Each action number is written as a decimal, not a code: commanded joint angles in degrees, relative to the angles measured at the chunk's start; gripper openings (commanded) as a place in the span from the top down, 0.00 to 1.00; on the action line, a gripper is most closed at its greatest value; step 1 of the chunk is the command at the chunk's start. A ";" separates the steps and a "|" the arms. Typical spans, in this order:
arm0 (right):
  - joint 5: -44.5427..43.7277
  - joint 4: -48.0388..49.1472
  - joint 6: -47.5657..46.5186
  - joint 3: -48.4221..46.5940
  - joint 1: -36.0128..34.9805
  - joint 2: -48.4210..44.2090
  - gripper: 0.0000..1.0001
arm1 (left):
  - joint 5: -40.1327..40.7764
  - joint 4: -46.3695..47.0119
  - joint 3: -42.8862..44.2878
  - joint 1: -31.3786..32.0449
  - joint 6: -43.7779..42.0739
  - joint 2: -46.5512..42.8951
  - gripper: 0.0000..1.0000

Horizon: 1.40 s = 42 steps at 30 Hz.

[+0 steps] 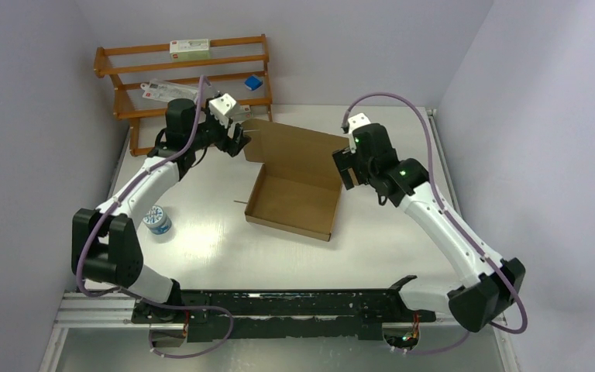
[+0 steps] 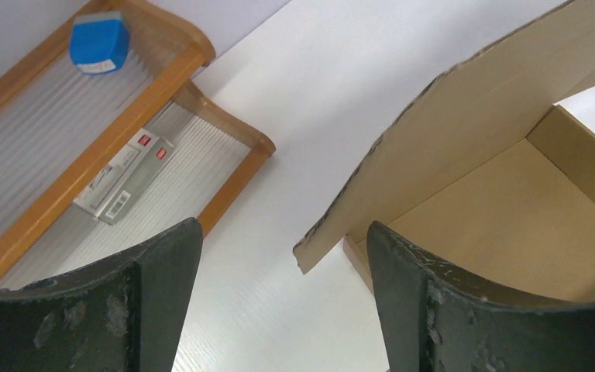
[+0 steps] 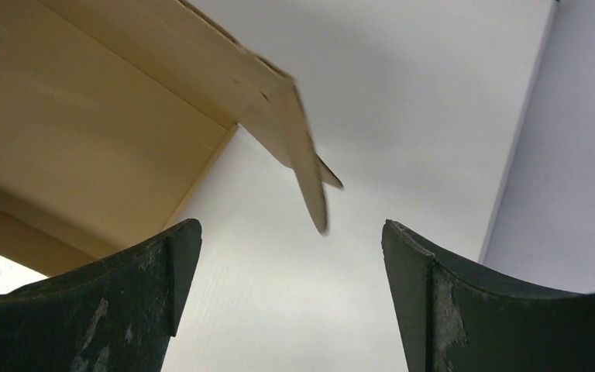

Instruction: Fold the paper box

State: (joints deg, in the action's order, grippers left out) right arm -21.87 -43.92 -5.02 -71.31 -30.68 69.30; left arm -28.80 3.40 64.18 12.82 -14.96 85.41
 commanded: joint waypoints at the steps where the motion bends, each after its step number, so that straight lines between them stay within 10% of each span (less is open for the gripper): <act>1: 4.90 1.88 -2.89 -3.03 1.07 3.48 0.09 | -8.56 -5.89 5.32 -0.90 -7.86 2.37 0.17; 15: 5.78 4.28 -3.91 -5.89 3.23 9.84 0.21 | -18.62 -10.81 10.88 -1.94 -13.39 7.54 0.22; 25: 8.37 4.05 -3.67 -4.63 3.68 7.98 0.65 | -23.19 -13.67 11.50 -1.92 -15.78 8.20 0.33; 42: 12.12 4.80 -1.14 -3.63 3.65 6.54 0.95 | -19.63 -22.67 12.92 -1.07 -13.42 6.66 0.83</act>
State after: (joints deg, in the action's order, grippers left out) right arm -10.81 -40.25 -7.79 -74.83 -27.38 76.44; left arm -48.25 -17.50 75.68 11.40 -30.33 93.43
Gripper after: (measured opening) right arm 0.076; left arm 0.203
